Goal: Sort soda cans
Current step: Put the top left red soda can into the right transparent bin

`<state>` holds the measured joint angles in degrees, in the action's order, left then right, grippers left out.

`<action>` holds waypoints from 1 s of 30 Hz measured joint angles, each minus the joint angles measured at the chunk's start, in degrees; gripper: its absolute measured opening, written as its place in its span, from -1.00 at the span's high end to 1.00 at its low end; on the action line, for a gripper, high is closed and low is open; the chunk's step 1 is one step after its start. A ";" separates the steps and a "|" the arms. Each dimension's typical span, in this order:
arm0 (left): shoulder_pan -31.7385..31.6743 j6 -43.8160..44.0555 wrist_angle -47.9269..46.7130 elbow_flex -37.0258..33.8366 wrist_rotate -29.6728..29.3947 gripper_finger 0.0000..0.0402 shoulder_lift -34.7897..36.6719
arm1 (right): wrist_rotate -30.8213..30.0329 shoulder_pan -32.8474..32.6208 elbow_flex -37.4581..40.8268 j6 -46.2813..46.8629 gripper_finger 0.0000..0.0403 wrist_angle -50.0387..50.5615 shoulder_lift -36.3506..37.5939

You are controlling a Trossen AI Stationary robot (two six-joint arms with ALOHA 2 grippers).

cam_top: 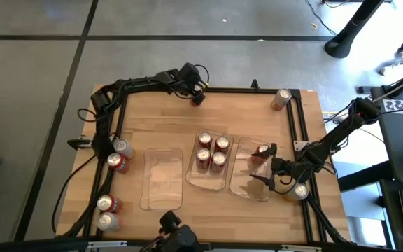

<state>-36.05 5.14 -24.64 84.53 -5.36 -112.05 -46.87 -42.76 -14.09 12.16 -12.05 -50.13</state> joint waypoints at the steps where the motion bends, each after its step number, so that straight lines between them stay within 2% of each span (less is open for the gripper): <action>1: 0.02 0.22 -0.07 0.00 0.00 -0.46 0.02 | 0.00 0.00 0.00 0.00 -0.94 0.00 0.00; 7: 0.52 0.10 -1.21 -0.05 -1.25 -0.48 1.07 | 0.00 0.00 0.00 0.00 -0.94 -0.24 0.00; 14: 3.71 0.26 -1.44 1.73 -2.08 -0.47 6.66 | 0.00 0.00 0.00 -0.02 -0.94 -0.55 0.00; 22: 11.37 -1.24 1.01 1.81 -2.22 -0.47 12.34 | -0.01 0.01 0.00 -0.98 -0.94 -3.08 0.09; 30: 20.31 -3.70 8.06 1.81 -1.93 -0.47 12.41 | 1.42 -0.02 0.00 -4.27 -0.94 -7.43 2.01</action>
<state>-15.75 1.44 -16.58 86.35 -7.29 -99.63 -45.45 -42.78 -14.09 7.90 -19.49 -48.12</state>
